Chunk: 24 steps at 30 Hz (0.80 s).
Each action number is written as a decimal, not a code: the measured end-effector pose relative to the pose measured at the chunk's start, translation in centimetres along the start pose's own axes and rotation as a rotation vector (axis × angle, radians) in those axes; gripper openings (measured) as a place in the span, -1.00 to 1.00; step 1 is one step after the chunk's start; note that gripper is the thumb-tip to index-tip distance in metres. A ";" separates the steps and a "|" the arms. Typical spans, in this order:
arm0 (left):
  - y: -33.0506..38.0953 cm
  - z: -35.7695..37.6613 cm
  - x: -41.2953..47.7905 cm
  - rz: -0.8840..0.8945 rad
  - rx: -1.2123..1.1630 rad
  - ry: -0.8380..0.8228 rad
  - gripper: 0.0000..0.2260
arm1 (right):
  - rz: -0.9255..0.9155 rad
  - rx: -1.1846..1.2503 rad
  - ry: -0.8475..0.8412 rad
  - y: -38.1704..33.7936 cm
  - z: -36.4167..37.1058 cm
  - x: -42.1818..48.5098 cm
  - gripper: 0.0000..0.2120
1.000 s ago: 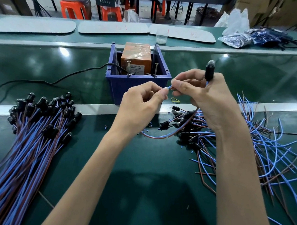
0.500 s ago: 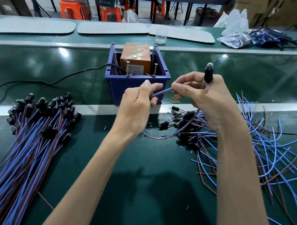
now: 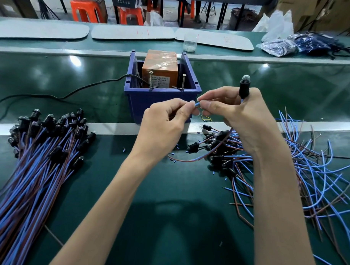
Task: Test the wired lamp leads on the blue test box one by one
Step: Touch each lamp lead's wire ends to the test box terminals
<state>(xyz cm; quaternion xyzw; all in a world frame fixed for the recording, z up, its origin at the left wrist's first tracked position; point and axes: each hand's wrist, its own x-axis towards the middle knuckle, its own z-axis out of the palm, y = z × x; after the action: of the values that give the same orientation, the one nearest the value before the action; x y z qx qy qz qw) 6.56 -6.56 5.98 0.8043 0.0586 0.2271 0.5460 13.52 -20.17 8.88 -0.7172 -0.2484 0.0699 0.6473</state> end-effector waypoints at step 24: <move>-0.5 -2.2 0.8 -0.063 0.009 0.191 -0.71 | 0.083 0.009 0.244 0.3 0.3 0.7 -0.85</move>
<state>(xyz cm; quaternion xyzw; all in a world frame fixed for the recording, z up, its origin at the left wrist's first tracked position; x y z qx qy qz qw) 6.40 -4.25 6.40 0.7791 0.1366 0.2854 0.5411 14.06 -19.66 8.69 -0.7272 -0.1379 0.0100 0.6724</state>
